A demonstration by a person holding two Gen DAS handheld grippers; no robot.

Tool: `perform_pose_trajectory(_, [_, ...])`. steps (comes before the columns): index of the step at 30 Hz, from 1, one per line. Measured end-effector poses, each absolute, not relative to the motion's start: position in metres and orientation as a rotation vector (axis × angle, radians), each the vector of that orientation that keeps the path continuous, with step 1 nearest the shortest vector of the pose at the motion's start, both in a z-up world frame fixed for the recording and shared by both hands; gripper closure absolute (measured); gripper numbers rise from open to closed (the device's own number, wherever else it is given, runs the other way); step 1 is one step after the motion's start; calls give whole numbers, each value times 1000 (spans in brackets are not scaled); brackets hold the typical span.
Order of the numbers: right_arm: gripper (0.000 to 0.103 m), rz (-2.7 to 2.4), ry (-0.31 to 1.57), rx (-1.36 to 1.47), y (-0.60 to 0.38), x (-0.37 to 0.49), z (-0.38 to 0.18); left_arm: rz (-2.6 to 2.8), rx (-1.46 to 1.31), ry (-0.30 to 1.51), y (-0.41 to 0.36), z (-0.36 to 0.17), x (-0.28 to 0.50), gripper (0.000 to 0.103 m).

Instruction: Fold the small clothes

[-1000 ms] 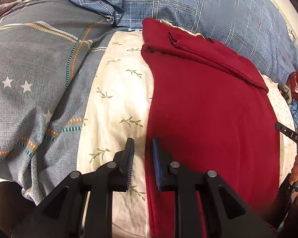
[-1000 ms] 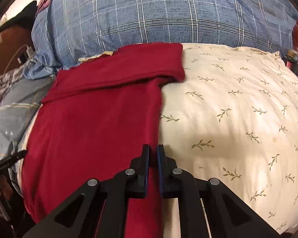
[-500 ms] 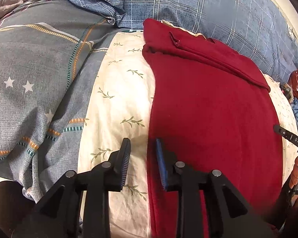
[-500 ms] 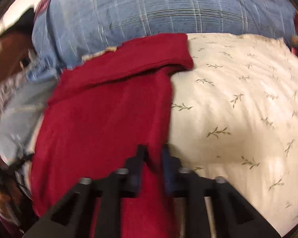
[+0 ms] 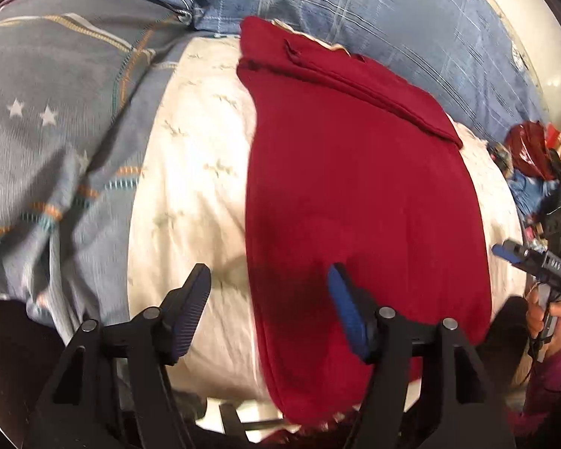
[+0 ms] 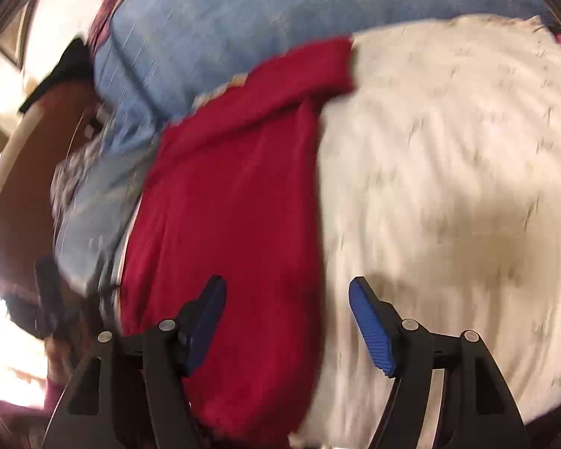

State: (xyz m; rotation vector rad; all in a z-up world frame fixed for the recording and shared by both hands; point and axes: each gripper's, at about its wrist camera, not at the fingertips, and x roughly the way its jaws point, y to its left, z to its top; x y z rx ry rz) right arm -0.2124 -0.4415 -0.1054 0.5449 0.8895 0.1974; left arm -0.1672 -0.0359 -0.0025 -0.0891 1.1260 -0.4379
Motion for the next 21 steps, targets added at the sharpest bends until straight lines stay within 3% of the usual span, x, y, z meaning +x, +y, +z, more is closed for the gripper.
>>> perform_pose_trajectory(5, [40, 308, 1013, 606, -437, -238, -137, -450, -72, 1181, -35, -12, -182, 39])
perform_pose_trajectory(7, [50, 370, 1063, 612, -425, -240, -149, -466, -62, 1180, -36, -13, -187, 38])
perform_pose_trajectory(21, [47, 468, 1023, 600, -413, -246, -155, -548, 13, 1289, -54, -16, -199, 38])
